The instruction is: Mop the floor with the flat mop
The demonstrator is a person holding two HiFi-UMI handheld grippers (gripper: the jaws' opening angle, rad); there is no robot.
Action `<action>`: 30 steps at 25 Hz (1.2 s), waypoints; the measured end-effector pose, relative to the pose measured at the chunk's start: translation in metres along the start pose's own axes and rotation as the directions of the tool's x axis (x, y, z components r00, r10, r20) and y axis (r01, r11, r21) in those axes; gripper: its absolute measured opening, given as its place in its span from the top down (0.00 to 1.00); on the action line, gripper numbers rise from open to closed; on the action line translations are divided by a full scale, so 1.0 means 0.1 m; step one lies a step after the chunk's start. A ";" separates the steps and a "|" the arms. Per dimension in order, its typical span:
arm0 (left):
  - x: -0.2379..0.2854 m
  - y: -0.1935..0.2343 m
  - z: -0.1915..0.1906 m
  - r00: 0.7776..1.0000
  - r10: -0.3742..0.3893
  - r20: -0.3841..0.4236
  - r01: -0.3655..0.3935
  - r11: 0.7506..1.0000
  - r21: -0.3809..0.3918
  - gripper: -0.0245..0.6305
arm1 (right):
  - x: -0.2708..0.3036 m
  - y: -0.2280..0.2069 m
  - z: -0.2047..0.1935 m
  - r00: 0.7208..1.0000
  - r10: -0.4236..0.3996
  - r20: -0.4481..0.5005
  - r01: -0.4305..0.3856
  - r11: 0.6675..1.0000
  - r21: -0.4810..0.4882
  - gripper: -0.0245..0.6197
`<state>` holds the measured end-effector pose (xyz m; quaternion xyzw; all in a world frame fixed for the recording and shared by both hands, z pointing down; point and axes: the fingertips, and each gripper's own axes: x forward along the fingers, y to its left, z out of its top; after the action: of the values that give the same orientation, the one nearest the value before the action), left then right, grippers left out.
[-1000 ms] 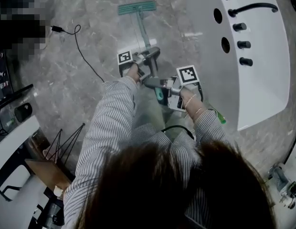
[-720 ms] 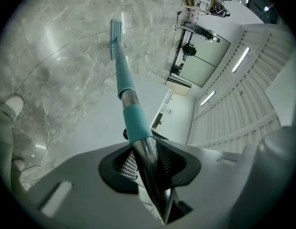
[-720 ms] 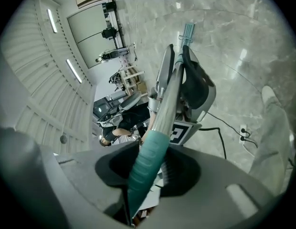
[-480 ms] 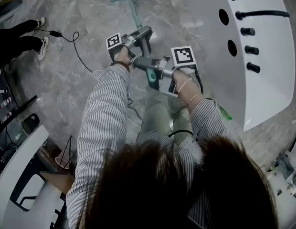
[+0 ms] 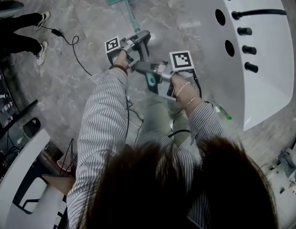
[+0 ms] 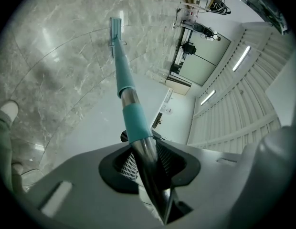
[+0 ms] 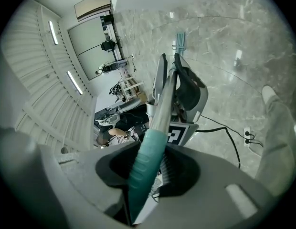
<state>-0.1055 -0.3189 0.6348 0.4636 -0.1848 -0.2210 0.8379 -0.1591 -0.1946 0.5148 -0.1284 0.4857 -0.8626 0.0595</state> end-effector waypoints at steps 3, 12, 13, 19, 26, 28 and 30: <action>0.00 -0.11 0.15 0.999 -0.020 0.025 0.020 1.000 -0.007 0.81 | 0.10 0.10 0.08 1.000 -0.012 -0.015 0.012 1.000 -0.009 0.78; -0.22 0.45 -0.76 0.999 -0.018 0.031 0.018 1.000 0.000 0.81 | -0.52 -0.46 -0.65 0.999 -0.014 -0.038 0.013 1.000 -0.020 0.78; -0.24 0.45 -0.76 0.999 -0.022 0.036 0.023 1.000 -0.008 0.81 | -0.52 -0.45 -0.66 0.999 -0.017 -0.040 0.016 1.000 -0.013 0.78; -0.29 0.43 -0.91 0.993 -0.080 0.092 0.084 0.996 -0.035 0.81 | -0.65 -0.45 -0.78 0.998 -0.025 -0.053 0.025 1.000 0.004 0.78; -0.56 1.60 -2.56 0.968 -0.190 0.163 0.203 0.977 -0.064 0.84 | -1.96 -1.68 -2.03 0.992 -0.065 -0.106 0.061 0.997 -0.041 0.79; -0.64 1.88 -2.90 0.965 -0.199 0.172 0.215 0.973 -0.080 0.85 | -2.22 -1.98 -2.31 0.983 -0.119 -0.143 0.110 0.992 -0.070 0.80; -0.71 2.12 -3.26 0.970 -0.187 0.155 0.201 0.976 -0.079 0.85 | -2.48 -2.20 -2.59 0.970 -0.159 -0.183 0.144 0.985 -0.092 0.80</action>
<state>0.0455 0.0461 0.6453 0.4217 -0.1891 -0.3440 0.8173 0.0111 0.1894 0.5339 -0.0846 0.5114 -0.8532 -0.0581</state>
